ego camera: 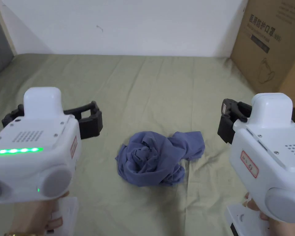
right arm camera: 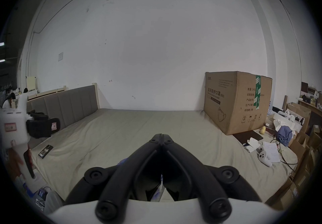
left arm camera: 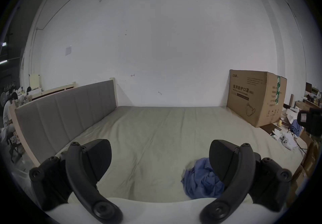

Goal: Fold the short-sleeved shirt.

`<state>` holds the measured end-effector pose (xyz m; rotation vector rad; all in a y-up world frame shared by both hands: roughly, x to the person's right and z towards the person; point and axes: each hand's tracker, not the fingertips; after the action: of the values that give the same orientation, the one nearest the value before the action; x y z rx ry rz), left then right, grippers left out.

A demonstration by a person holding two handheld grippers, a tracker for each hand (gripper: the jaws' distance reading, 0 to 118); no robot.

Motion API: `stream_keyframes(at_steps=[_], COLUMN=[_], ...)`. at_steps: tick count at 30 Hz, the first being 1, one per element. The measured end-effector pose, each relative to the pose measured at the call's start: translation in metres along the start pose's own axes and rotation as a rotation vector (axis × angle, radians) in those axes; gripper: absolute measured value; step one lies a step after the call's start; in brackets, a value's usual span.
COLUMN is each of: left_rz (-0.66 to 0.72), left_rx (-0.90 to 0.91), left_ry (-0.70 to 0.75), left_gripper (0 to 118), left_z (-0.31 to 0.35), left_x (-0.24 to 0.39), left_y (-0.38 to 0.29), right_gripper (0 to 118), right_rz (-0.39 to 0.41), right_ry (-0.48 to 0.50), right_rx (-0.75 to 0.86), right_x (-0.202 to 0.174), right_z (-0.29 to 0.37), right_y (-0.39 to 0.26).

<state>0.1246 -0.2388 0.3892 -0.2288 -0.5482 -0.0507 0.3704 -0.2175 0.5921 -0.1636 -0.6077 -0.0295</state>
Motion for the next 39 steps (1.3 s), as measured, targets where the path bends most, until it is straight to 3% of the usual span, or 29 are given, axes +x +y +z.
stream_keyframes(at_steps=[2, 3, 4, 5, 6, 8, 9, 16, 19, 20, 22, 23, 28, 33, 39], left_rz=[0.019, 0.02, 0.02, 0.013, 0.012, 0.012, 0.006, 0.062, 0.114, 0.123, 0.15, 0.168, 0.136, 0.055, 0.041], left_rx=[-0.018, -0.031, -0.033, -0.042, -0.036, -0.02, -0.02, -0.118, -0.229, -0.265, -0.325, -0.372, -0.551, -0.863, -0.952], left_ry=[-0.01, -0.014, -0.004, 0.015, 0.009, 0.018, 0.018, -0.041, -0.171, -0.173, -0.196, -0.207, -0.248, -0.128, -0.096], left_gripper=[103, 88, 66, 34, 15, 1, 0, 0, 4, 31, 95, 112, 114, 114, 113], left_z=[0.006, 0.006, 0.006, 0.007, 0.009, 0.015, 0.014, 0.007, -0.016, -0.028, -0.055, -0.066, -0.146, -0.234, -0.279], left_x=[-0.004, -0.006, -0.004, -0.002, -0.001, 0.002, 0.002, -0.001, -0.005, -0.005, -0.007, -0.001, 0.013, 0.038, 0.057], left_y=[-0.009, -0.015, -0.019, -0.025, -0.03, -0.039, -0.043, -0.051, -0.043, -0.041, -0.039, -0.036, -0.043, -0.074, -0.1], right_gripper=[0, 0, 0, 0, 0, 0, 0, 0, 0, 0, 0, 0, 0, 0, 0], right_rz=[0.008, 0.008, 0.003, -0.005, -0.009, -0.014, -0.016, -0.026, -0.031, -0.034, -0.039, -0.04, -0.038, -0.046, -0.057], right_ry=[0.003, 0.008, 0.015, 0.019, 0.021, 0.022, 0.023, 0.028, 0.027, 0.032, 0.035, 0.034, 0.012, -0.018, -0.063], right_rx=[-0.001, -0.005, -0.009, -0.014, -0.016, -0.022, -0.023, -0.049, -0.061, -0.066, -0.073, -0.076, -0.097, -0.14, -0.212], right_x=[-0.004, -0.006, -0.007, -0.008, -0.009, -0.01, -0.01, -0.01, -0.009, -0.007, -0.005, -0.004, 0.001, 0.011, 0.026], right_z=[0.002, 0.003, 0.005, 0.006, 0.007, 0.009, 0.01, 0.01, 0.009, 0.008, 0.006, 0.005, -0.006, -0.022, -0.043], right_y=[-0.003, -0.006, -0.008, -0.011, -0.013, -0.017, -0.019, -0.026, -0.03, -0.031, -0.033, -0.034, -0.036, -0.042, -0.054])
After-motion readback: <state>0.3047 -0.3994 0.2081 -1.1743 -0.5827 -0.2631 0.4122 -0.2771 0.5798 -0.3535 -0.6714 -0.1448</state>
